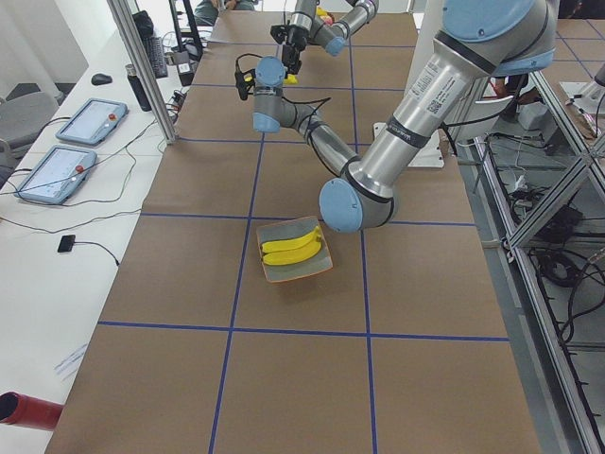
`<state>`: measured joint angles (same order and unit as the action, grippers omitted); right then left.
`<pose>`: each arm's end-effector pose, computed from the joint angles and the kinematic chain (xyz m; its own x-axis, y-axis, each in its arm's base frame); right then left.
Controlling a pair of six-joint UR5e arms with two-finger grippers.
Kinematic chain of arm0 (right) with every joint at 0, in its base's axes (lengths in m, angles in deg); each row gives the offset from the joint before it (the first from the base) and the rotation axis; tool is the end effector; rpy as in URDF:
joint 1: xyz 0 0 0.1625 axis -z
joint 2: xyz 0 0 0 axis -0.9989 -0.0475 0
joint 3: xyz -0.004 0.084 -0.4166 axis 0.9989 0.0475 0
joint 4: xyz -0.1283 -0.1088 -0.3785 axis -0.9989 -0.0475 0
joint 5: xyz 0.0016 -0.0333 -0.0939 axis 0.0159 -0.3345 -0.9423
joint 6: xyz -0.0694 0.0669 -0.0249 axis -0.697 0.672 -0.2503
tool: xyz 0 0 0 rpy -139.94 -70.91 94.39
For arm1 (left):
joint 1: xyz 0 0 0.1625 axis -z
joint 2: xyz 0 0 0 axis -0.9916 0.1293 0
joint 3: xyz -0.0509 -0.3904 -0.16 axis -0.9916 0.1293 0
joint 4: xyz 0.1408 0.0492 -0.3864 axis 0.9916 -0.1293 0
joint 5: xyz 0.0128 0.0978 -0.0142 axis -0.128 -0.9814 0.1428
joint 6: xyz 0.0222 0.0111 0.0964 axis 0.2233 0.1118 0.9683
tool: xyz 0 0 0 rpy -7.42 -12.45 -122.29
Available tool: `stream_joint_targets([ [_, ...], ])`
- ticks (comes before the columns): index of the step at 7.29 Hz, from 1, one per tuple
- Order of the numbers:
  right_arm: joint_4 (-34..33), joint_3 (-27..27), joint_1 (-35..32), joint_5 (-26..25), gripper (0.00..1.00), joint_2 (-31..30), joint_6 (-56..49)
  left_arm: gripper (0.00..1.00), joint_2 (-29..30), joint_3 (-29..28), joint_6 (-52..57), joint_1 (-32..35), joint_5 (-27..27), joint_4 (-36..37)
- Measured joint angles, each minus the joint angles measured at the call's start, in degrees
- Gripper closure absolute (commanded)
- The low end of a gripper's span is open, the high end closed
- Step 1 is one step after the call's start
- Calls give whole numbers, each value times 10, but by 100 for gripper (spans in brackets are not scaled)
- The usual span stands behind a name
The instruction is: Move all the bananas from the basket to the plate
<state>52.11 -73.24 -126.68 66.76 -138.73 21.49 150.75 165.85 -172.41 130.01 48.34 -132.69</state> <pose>-0.3999 -0.4463 0.1720 -0.1659 0.2790 0.9458 -0.2029 0.9290 -0.3097 0.3822 -0.5260 0.1505 -0.1421 -0.1976 -0.9699 0.1600 0.9624 -0.2195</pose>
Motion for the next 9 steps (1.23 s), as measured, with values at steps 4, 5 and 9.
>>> stream_joint_targets([
  [4, 38, 4, 11, -6, 100, 18, 39, 1, 4, -4, -27, -23, -27, -47],
  [5, 48, 5, 11, -10, 100, 18, 47, 1, 4, -5, -33, -26, -30, -56],
  [9, 76, 7, 14, -19, 100, 21, 81, 87, 5, -6, -41, -41, -54, -77],
])
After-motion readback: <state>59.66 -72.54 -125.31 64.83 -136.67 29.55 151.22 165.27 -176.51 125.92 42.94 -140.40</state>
